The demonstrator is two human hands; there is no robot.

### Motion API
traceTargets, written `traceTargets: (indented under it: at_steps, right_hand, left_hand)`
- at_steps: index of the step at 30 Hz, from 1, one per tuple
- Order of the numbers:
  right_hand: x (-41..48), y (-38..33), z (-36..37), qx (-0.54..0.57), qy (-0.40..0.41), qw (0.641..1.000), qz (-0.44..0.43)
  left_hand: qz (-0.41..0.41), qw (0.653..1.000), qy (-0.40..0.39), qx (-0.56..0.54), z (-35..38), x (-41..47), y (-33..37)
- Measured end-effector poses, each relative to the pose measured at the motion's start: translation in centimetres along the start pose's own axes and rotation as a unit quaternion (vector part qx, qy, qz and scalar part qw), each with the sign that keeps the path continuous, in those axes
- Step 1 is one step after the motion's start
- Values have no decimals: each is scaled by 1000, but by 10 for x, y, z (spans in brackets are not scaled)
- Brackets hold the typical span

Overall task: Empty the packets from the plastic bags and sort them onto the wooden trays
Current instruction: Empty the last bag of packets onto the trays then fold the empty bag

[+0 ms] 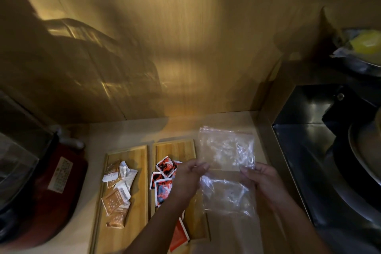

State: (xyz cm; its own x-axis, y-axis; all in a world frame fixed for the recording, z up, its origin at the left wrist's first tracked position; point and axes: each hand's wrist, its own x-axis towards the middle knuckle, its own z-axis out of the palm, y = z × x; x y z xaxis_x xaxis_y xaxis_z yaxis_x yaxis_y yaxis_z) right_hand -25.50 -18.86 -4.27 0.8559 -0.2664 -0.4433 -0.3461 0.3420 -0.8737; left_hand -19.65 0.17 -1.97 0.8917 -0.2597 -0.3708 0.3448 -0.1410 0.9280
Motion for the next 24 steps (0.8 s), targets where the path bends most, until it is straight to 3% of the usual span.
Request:
traceTargets:
  at_steps: [4,14,24]
  right_hand:
    - [1,-6,3,-2,-15,1000,-14]
    - [-4,-17,0,87,-88,992,2]
    - [-8,-17,7,-80,-78,993,-34]
  left_hand:
    - [7,1000,10,-1,-9,-4,6]
    - [21,997,-65,-31,-29,-14,20]
    - [6,999,21,-28,-26,-20,8]
